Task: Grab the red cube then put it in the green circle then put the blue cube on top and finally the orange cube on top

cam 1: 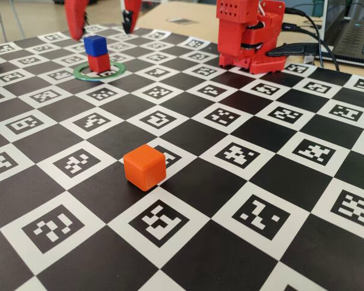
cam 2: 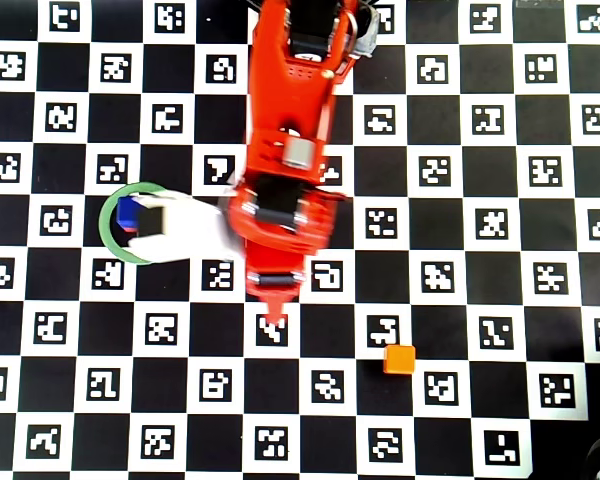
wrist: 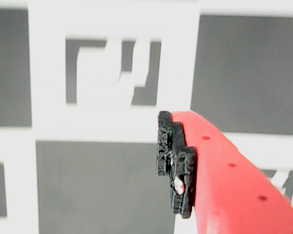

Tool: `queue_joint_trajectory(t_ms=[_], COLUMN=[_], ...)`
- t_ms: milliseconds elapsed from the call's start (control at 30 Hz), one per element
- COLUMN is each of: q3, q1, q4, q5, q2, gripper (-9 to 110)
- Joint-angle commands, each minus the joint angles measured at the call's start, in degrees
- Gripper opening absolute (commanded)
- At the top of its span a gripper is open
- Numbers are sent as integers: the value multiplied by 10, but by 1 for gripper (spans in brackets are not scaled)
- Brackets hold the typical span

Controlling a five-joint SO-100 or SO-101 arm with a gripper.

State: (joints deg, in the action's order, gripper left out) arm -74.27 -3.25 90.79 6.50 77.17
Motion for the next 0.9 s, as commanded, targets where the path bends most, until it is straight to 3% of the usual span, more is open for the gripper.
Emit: queue_joint_trajectory(t_ms=[0,300,533,867], q3=[101,289,427,505], q1=[65,150,178,172], q4=[17,36,35,12], q5=[-65,-161,-177,-190], q2=[-25,-181,-285,-356], gripper=[41,44,46,46])
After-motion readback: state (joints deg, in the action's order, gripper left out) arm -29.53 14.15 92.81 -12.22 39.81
